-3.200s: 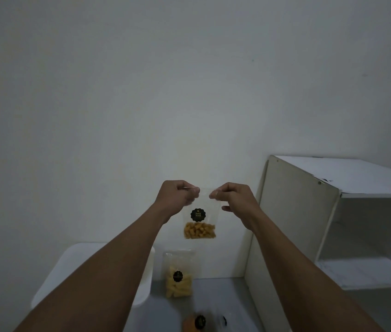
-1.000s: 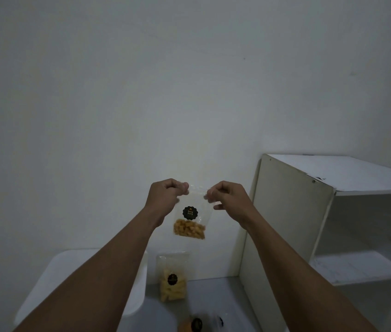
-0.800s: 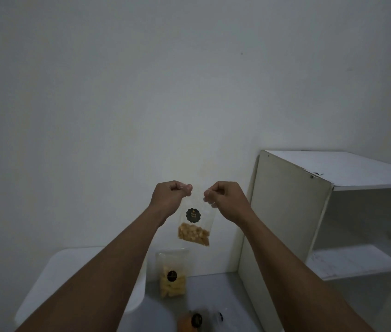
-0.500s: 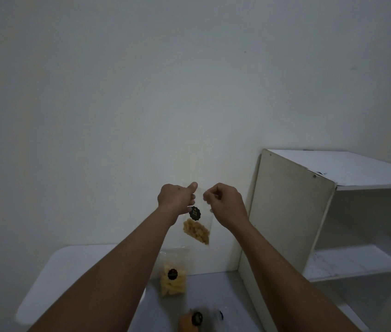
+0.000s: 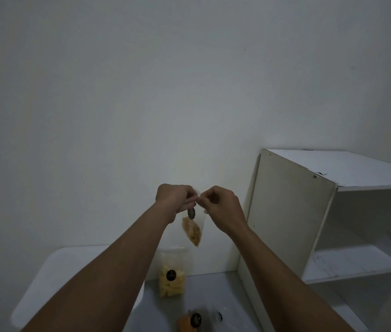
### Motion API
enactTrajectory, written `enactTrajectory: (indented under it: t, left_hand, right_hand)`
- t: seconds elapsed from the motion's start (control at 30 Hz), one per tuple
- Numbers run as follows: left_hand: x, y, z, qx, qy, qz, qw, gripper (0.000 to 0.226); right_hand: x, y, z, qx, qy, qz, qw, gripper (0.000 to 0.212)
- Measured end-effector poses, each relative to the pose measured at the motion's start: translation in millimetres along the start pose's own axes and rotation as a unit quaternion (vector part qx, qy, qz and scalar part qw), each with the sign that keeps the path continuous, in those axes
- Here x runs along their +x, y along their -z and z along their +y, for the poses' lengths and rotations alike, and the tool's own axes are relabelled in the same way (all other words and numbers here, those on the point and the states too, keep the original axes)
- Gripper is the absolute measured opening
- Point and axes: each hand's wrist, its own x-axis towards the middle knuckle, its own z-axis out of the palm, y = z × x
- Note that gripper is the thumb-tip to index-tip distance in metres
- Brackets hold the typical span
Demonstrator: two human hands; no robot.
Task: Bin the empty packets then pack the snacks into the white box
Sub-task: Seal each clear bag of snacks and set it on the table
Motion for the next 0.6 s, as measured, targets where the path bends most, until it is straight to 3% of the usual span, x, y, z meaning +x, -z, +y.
enactTrajectory:
  t: [0.13, 0.27, 0.6]
  left_hand:
    - [-3.2, 3.8, -3.0, 0.030, 0.006, -0.060, 0.998, 0.013]
    - [-4.0, 7.8, -8.3, 0.038, 0.016, -0.087, 0.995, 0.016]
    - [0.1, 21.0, -24.7, 0.023, 0.108, -0.104, 0.988, 0.007]
  right_hand:
    - [-0.8, 4.6, -5.8, 0.114, -0.058, -0.047, 0.991, 0.024]
    - [-1.4, 10.4, -4.5, 0.139, -0.100, -0.085, 0.982, 0.014]
    - [-7.4, 1.5, 3.1, 0.193, -0.176, -0.119, 0.958, 0.017]
